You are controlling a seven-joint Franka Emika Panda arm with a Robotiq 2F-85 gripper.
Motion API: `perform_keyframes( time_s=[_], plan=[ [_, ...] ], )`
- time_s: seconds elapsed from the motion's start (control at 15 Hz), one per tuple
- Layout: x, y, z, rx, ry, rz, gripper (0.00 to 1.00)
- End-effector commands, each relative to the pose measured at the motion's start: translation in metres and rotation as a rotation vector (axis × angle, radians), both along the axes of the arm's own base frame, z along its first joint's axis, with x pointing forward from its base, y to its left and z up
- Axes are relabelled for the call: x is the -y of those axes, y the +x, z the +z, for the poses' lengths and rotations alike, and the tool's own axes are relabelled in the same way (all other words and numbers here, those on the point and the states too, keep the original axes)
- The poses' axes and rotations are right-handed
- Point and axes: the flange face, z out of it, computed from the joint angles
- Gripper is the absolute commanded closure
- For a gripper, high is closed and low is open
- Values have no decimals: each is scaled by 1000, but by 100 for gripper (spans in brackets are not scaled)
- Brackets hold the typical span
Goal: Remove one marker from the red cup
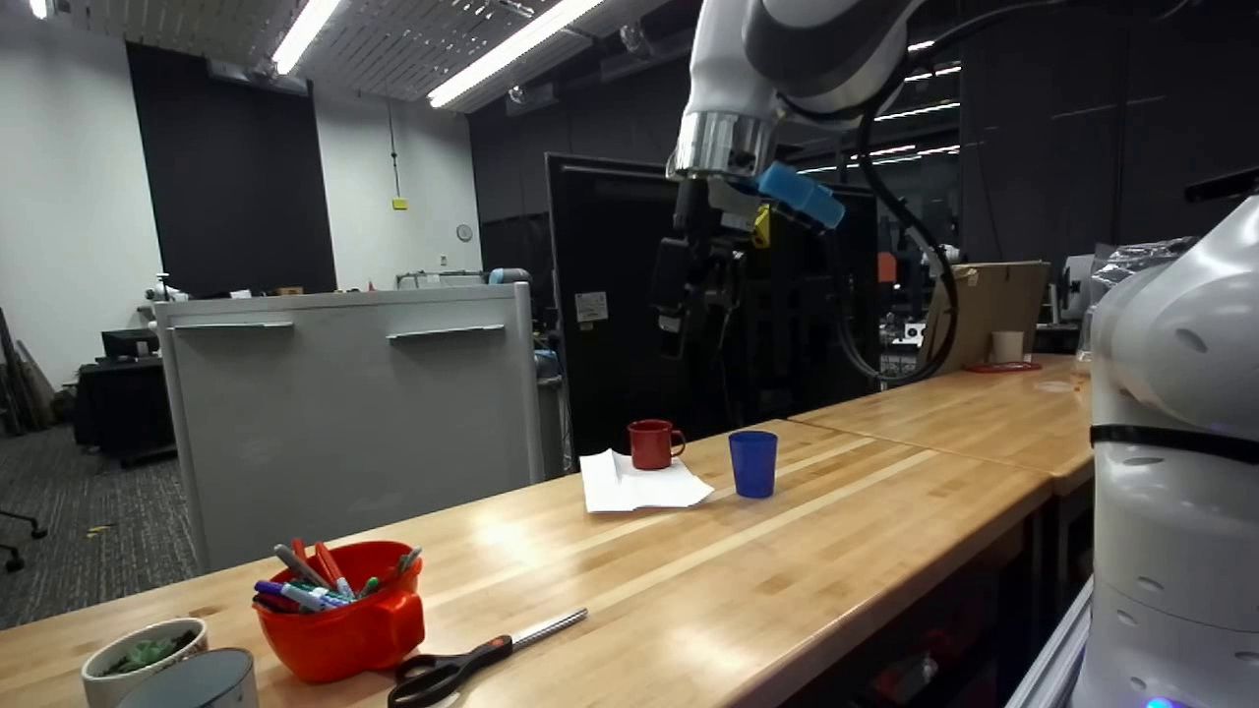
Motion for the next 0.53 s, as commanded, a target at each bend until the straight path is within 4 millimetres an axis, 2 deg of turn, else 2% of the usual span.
perform_keyframes(
  time_s=[0.0,0.47],
  plan=[
    [-14,9,3,-4,-12,33,0],
    [-37,36,6,-10,-12,72,0]
  ],
)
